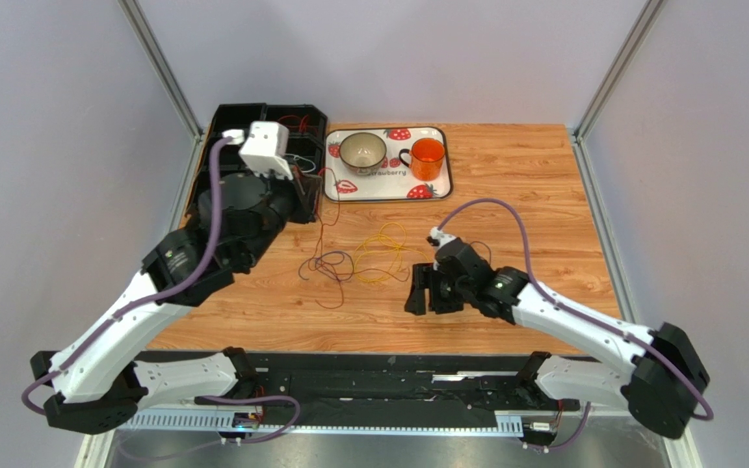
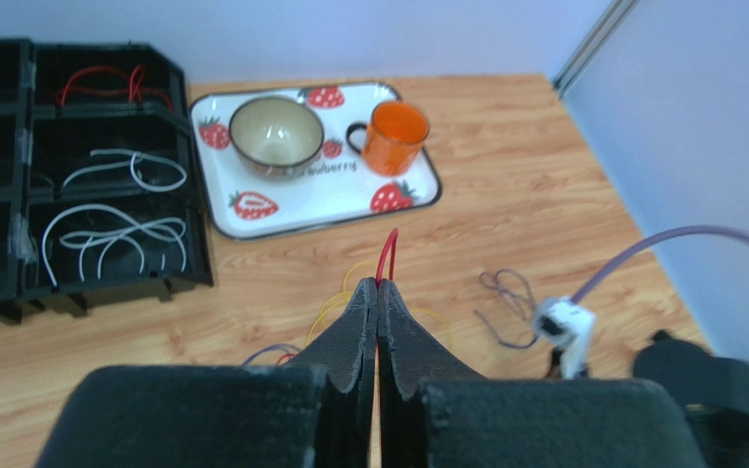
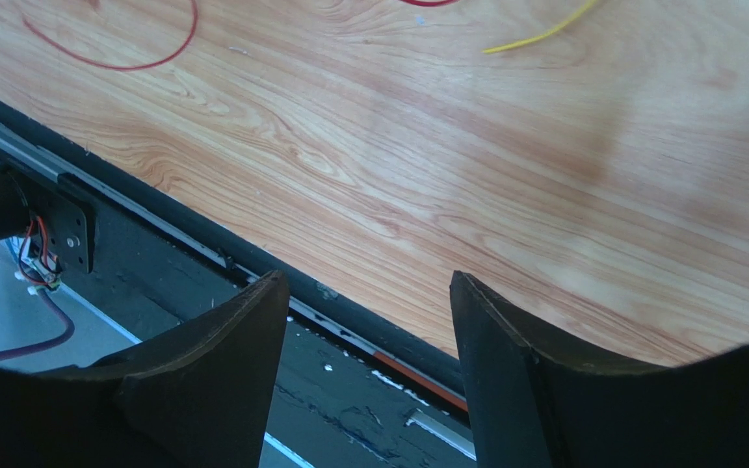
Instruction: Untangle the cables
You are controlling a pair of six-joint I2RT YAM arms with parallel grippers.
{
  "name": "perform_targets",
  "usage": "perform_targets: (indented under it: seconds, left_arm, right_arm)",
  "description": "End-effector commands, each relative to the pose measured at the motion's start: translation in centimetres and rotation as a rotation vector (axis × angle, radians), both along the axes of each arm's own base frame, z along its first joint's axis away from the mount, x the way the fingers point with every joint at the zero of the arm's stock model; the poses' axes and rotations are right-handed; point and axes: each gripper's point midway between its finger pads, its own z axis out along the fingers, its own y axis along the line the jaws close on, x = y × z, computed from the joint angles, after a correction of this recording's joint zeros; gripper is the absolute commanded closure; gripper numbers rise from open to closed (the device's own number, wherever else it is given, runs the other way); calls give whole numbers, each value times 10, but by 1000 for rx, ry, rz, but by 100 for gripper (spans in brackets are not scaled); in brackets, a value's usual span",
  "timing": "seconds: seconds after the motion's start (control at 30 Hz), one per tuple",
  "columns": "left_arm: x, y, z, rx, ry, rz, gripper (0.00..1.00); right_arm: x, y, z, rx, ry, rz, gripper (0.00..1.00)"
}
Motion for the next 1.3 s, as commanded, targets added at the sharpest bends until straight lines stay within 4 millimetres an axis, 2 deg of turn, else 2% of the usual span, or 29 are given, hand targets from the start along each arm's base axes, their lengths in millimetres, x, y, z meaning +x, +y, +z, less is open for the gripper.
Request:
perform_targets:
  seconds: [0.0, 0.07, 0.13, 0.17, 0.2, 0.23, 0.3, 0.33, 0.43, 0.6, 0.67, 0.8, 0.9, 0.93, 0.97, 1.0, 1.07, 1.17, 1.2, 1.27]
  left_arm:
    - [-21, 26, 60, -99, -110, -21, 100]
    - [-30, 32, 76, -125, -143, -49, 100]
    - [-33, 37, 79, -135, -149, -46, 100]
    - [-36, 42, 78, -136, -147, -40, 100]
    - [-37, 43, 75, -137, -141, -39, 100]
    - [-38, 44, 72, -134, -135, -42, 100]
    - [-41, 48, 63, -135, -123, -38, 100]
    - [-41, 49, 60, -134, -119, -36, 100]
    - [-45, 53, 51, -144, -117, -32, 100]
    - [-51, 62, 45, -137, -115, -29, 100]
    - [-52, 66, 41, -133, -115, -25, 100]
    - [-51, 68, 38, -117, -117, -16, 100]
    - [-51, 69, 41, -110, -126, -14, 100]
    - [-50, 71, 45, -111, -129, -3, 100]
    - [-49, 72, 45, -108, -128, 3, 100]
    - [-49, 73, 47, -107, -128, 7, 100]
    - [-48, 72, 50, -107, -130, 9, 100]
    - [-48, 71, 55, -116, -137, 3, 100]
    - [-48, 71, 57, -118, -139, 4, 100]
    - [-47, 70, 60, -126, -139, 7, 100]
  right_arm:
    - [20, 60, 35, 106, -66, 52, 34]
    - [28, 79, 48, 117, -78, 64, 35]
    - [35, 93, 38, 95, -52, 73, 35]
    - [37, 100, 37, 97, -47, 81, 35]
    - [43, 111, 48, 118, -54, 89, 35]
    - [47, 115, 33, 82, -24, 84, 35]
    - [56, 129, 40, 89, -21, 79, 35]
    - [59, 134, 31, 76, -3, 79, 35]
    - [69, 151, 28, 80, 17, 83, 36]
    - [83, 160, 42, 99, -30, 66, 37]
    - [82, 171, 51, 139, -58, 129, 36]
    - [69, 192, 43, 175, -66, 288, 32]
    - [56, 196, 34, 172, -98, 412, 27]
    - [55, 201, 40, 209, -141, 442, 23]
    - [45, 194, 28, 203, -139, 481, 22]
    - [46, 192, 35, 216, -171, 486, 20]
    - [51, 187, 33, 191, -220, 483, 18]
    - [49, 187, 31, 179, -269, 493, 17]
    - [47, 184, 25, 164, -286, 498, 16]
    - [50, 186, 29, 141, -351, 473, 16]
